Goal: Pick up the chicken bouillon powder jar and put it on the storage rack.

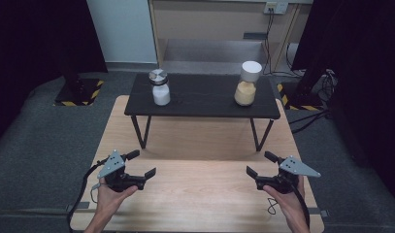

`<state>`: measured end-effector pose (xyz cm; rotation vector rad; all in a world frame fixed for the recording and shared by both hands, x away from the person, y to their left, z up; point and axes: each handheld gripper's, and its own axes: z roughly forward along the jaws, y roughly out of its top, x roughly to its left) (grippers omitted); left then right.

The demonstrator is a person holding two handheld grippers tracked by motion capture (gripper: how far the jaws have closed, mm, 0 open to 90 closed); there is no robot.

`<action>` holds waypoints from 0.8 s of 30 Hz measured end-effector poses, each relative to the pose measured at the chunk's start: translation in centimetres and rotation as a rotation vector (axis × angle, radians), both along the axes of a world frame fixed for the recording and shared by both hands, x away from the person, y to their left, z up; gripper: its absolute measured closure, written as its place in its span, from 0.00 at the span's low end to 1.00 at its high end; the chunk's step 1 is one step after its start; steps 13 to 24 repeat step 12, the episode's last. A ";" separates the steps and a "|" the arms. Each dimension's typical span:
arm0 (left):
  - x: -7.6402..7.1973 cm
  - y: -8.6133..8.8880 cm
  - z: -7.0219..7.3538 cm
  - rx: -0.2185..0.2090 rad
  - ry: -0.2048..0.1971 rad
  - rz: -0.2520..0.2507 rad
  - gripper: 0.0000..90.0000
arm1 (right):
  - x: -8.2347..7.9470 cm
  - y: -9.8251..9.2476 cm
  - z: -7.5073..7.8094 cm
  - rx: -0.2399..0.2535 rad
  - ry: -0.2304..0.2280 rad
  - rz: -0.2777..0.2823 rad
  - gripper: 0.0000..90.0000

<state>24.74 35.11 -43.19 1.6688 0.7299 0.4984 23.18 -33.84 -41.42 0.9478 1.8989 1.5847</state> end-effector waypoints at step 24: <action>-0.1 0.2 -0.1 -0.011 0.008 0.007 0.05 | 0.2 0.0 -0.1 0.001 0.002 -0.004 0.08</action>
